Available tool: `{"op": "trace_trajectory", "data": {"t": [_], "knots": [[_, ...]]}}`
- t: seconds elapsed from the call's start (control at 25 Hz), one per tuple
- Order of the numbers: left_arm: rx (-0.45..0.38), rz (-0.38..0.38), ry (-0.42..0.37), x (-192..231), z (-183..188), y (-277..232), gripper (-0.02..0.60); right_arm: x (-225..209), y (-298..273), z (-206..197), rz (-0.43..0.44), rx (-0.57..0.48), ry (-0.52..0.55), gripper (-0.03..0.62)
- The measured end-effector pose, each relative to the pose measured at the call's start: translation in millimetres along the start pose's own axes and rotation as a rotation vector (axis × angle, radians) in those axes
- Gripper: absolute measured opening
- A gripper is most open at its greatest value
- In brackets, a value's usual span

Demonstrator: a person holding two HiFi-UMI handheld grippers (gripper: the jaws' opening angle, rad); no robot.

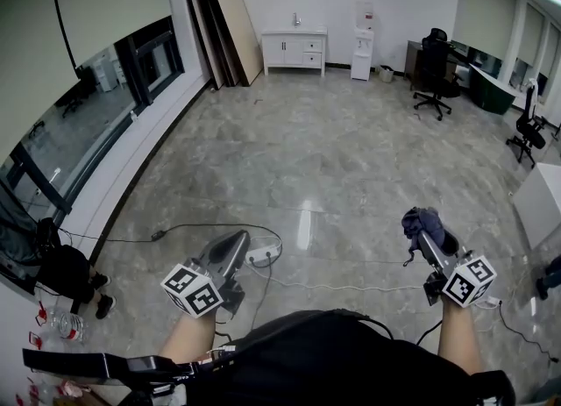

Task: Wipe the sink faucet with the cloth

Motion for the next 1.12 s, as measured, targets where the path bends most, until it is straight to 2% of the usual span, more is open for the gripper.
{"op": "trace_trajectory", "data": {"t": [0.16, 0.4, 0.56, 0.68, 0.92, 1.12], "knots": [[0.012, -0.008, -0.005, 6, 7, -35, 0.000, -29, -16, 2, -0.005, 0.008, -0.020, 0.153], [0.021, -0.023, 0.020, 54, 18, -82, 0.000, -48, -66, 4, -0.027, 0.035, -0.028, 0.153], [0.016, -0.080, 0.048, 101, 27, -121, 0.000, -56, -113, 13, -0.062, 0.029, -0.004, 0.153], [0.010, -0.109, 0.023, 140, 46, -144, 0.000, -64, -156, 20, -0.090, 0.019, 0.006, 0.153], [-0.003, -0.099, 0.010, 237, 87, -166, 0.000, -69, -251, 30, -0.108, -0.008, 0.015, 0.153], [-0.009, -0.065, 0.017, 289, 99, -182, 0.000, -85, -305, 26, -0.106, 0.016, -0.001, 0.153]]}}
Point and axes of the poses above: the fingertips, and each gripper's own axes: y backward along the fingers, x to its left, z out of its top, the point moved 6 cm from there along y, backward along the fingers, and after that the axes turned 13 degrees about z, right-handed, at the moved point
